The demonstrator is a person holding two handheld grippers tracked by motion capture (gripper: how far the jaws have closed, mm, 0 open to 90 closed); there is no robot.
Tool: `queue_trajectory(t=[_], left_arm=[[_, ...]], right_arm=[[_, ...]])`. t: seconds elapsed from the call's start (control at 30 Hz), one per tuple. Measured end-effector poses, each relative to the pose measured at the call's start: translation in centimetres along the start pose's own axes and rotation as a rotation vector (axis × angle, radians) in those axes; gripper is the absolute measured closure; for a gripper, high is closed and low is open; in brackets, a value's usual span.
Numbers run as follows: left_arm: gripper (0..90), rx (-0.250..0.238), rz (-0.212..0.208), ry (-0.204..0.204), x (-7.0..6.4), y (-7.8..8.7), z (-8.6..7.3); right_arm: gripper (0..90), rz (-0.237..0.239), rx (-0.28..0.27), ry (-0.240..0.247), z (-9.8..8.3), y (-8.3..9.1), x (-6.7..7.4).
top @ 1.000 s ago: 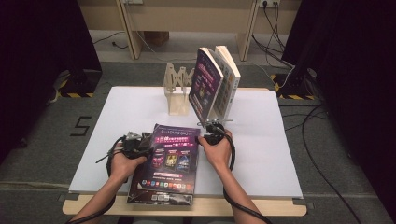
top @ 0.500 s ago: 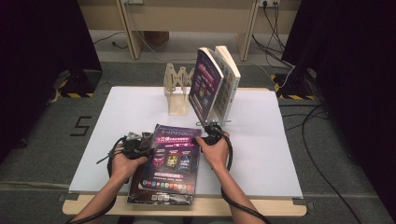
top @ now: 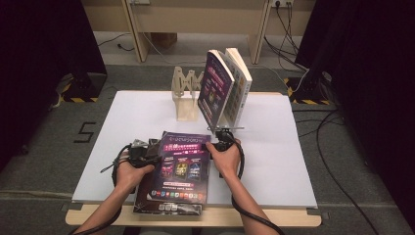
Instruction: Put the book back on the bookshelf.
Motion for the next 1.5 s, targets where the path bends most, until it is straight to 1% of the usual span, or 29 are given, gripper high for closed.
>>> queue_trajectory(t=[0.07,0.17,0.23,0.33,0.4,0.47,0.53,0.6,0.67,0.7,0.77,0.8,0.87,0.97,1.07,1.17,1.23,1.33,1.43,1.47,1.5], left_arm=[[72.5,0.004,-0.003,0.002,0.0,0.1,-0.1],[71.5,0.009,-0.012,0.016,0.2,0.1,0.0],[69.8,0.009,-0.004,0.008,0.1,0.0,0.0],[70.0,0.013,0.009,0.001,-0.1,-0.1,0.1],[70.4,0.008,0.013,-0.001,-0.1,-0.1,0.1],[70.6,0.01,0.01,0.004,0.0,-0.1,0.1],[71.6,0.011,0.007,0.01,0.0,0.0,0.1],[71.8,0.013,0.01,0.01,0.0,0.0,0.1],[72.0,0.014,0.012,0.011,0.0,0.0,0.0],[72.0,0.013,0.012,0.015,0.0,0.0,0.0],[72.1,0.012,0.012,0.023,0.0,0.0,0.0],[72.1,0.015,0.009,0.026,0.0,0.0,0.0],[72.2,0.015,0.01,0.028,0.0,0.0,0.0],[72.2,0.014,0.01,0.035,0.0,0.0,0.0],[72.3,0.013,0.012,0.038,0.0,0.0,0.0],[72.4,0.014,0.013,0.04,0.0,0.0,0.0],[72.4,0.014,0.013,0.043,0.0,0.0,0.0],[72.5,0.015,0.015,0.042,0.0,0.1,0.0],[72.5,0.016,0.018,0.04,0.1,0.1,0.0],[72.5,0.015,0.018,0.041,0.1,0.1,0.0],[72.5,0.015,0.016,0.043,0.1,0.1,0.0]], right_arm=[[55.0,0.005,0.006,0.002,-0.1,0.0,0.0],[55.9,0.014,0.015,-0.013,-0.1,0.1,0.0],[55.9,0.012,0.015,-0.01,-0.1,0.1,0.1],[56.1,0.013,0.009,-0.019,-0.2,0.0,0.0],[57.9,0.011,0.004,-0.026,-0.3,0.1,0.0],[57.9,0.016,0.001,-0.06,-0.3,0.1,0.0],[57.9,0.019,0.0,-0.056,-0.3,0.1,-0.1],[57.9,0.026,0.008,-0.074,-0.3,0.2,0.0],[57.9,0.037,0.014,-0.078,-0.4,0.2,0.0],[57.9,0.04,0.017,-0.095,-0.5,0.3,0.0],[58.0,0.051,0.018,-0.099,-0.5,0.3,0.0],[58.0,0.053,0.018,-0.112,-0.6,0.4,0.0],[58.3,0.057,0.019,-0.122,-0.6,0.4,-0.1],[58.5,0.055,0.019,-0.118,-0.6,0.4,0.0],[60.6,0.047,0.021,-0.11,-0.7,0.4,0.0],[61.3,0.05,0.029,-0.121,-0.8,0.6,-0.1],[63.3,0.057,0.025,-0.13,-0.8,0.7,-0.1],[65.9,0.087,0.011,-0.151,-0.7,1.1,-0.2],[67.4,0.131,-0.011,-0.16,-0.2,1.7,0.2],[67.5,0.141,-0.013,-0.154,-0.1,1.8,0.3],[67.7,0.168,0.01,-0.155,-0.1,1.8,0.5]])
Point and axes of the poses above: each handheld gripper's, and its own axes: y roughly backward along the jaws, z roughly out of its top, x roughly to its left, the point moved 5 cm from there along -y, roughly forward along the jaws, and after that the axes turned 3 degrees about y, right-handed, at the moved point
